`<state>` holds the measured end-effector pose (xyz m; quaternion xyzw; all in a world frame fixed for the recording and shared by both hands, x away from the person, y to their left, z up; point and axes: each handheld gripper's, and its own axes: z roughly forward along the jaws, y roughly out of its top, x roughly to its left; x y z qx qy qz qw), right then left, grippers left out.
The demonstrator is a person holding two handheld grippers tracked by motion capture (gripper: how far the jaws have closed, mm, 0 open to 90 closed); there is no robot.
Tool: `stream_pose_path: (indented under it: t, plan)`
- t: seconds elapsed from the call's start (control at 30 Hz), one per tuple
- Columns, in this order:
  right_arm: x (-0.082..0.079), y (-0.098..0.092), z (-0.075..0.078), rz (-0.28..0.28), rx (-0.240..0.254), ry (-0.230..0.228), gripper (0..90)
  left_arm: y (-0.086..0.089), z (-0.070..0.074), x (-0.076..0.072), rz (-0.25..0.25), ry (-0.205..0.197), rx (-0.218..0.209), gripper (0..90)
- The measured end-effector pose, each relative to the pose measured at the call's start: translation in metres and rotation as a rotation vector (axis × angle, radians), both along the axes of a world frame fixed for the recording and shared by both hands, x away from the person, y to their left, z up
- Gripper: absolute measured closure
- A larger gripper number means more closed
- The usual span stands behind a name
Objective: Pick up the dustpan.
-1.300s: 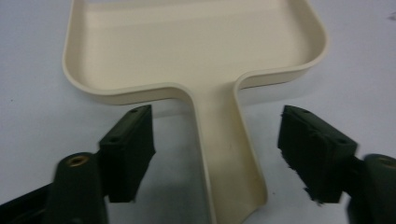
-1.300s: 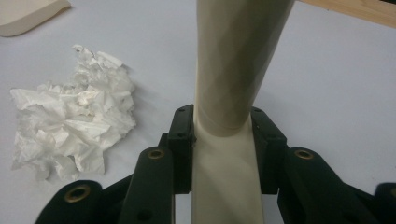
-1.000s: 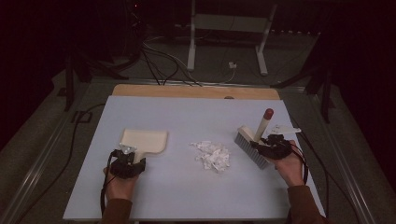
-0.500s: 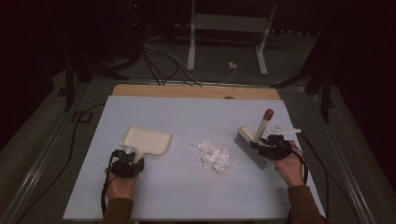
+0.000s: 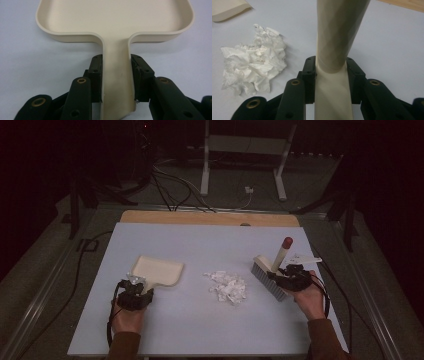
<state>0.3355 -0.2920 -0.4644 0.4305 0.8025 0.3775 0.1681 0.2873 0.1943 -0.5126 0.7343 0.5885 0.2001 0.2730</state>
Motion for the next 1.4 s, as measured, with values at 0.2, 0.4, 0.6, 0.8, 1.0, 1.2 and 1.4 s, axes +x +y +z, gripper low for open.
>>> stream_pose_path:
  t: [0.2, 0.4, 0.6, 0.8, 1.0, 1.2, 1.4]
  plan:
    - [0.000, 0.002, 0.000, 0.004, -0.001, -0.001, 66.9, 0.002, 0.002, -0.001, -0.007, -0.001, -0.018, 66.6]
    - [0.000, 0.001, 0.000, 0.003, 0.002, 0.000, 66.9, 0.002, 0.004, -0.001, -0.035, 0.002, -0.023, 66.6]
    - [0.000, 0.002, 0.000, 0.007, 0.002, 0.000, 66.9, 0.004, 0.012, -0.002, -0.043, -0.016, -0.029, 66.6]
    - [0.000, 0.001, 0.000, 0.007, 0.005, 0.001, 66.9, 0.006, 0.016, -0.003, -0.059, -0.026, -0.035, 66.6]
    - [0.000, 0.002, -0.001, 0.008, 0.006, 0.001, 66.9, 0.009, 0.019, -0.006, -0.068, -0.034, -0.039, 66.5]
    - [0.000, 0.001, -0.001, 0.009, 0.007, 0.002, 66.9, 0.012, 0.023, -0.009, -0.080, -0.041, -0.039, 66.5]
    - [0.000, 0.001, -0.001, 0.009, 0.006, 0.001, 66.9, 0.014, 0.029, -0.011, -0.110, -0.052, -0.043, 66.5]
